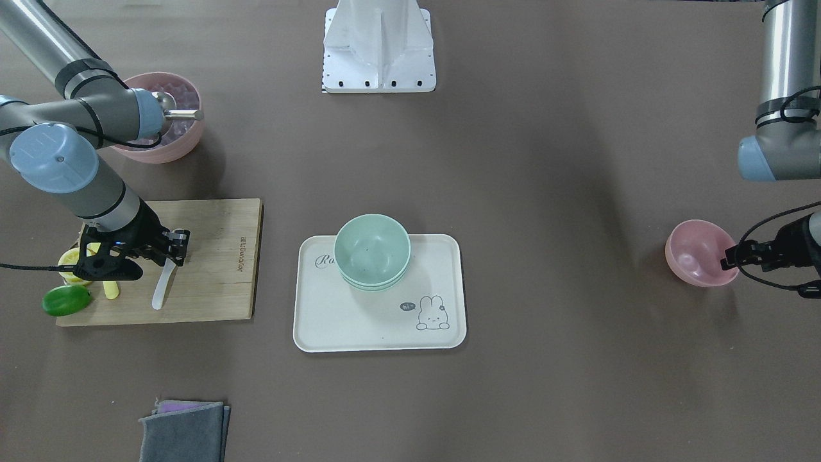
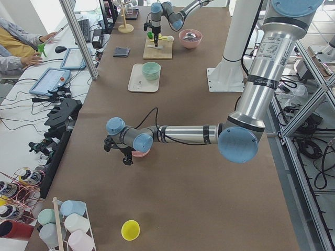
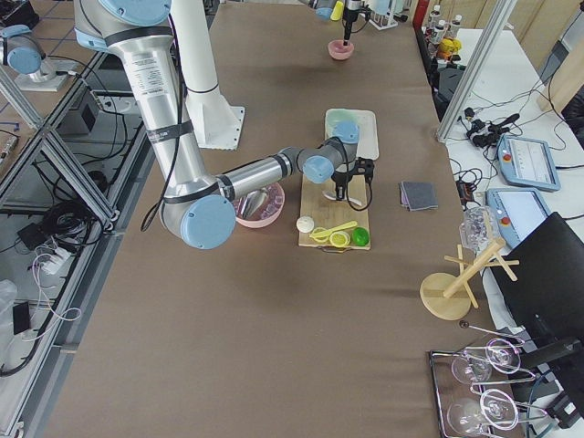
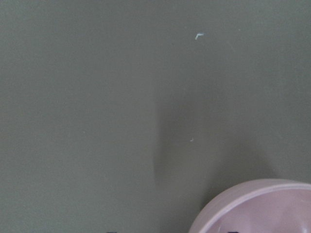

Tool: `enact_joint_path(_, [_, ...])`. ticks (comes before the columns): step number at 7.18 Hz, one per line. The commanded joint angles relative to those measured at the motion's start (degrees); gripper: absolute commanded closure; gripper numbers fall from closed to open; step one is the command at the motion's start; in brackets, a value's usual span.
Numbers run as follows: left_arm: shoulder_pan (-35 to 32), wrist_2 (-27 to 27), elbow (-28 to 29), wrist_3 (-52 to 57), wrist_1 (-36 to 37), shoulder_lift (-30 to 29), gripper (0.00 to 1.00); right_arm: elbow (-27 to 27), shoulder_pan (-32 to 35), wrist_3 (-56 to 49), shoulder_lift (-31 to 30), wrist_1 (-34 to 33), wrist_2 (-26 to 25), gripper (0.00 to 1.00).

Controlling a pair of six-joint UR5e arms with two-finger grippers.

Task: Stack pink bowl on green and place spoon
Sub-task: 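Carry pink bowl onto green bowl with left gripper while right lifts spoon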

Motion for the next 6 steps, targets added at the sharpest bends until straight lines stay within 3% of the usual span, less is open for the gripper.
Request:
enact_joint_path(1, [0.41,-0.32,-0.56,-0.14,0.14,-0.25,1.0,0.24,1.36,-0.43,-0.14,-0.07,1.01,1.0])
enact_joint_path(4, [0.42,-2.5,-3.89,-2.14,2.85,-3.13,1.0,0.76,3.64,-0.43,0.13,-0.07,2.85,1.0])
enact_joint_path(6, [3.99,-4.46,-9.24,-19.64,4.8,-10.76,1.0,0.77,8.56,-0.86,3.46,-1.65,7.67,1.0])
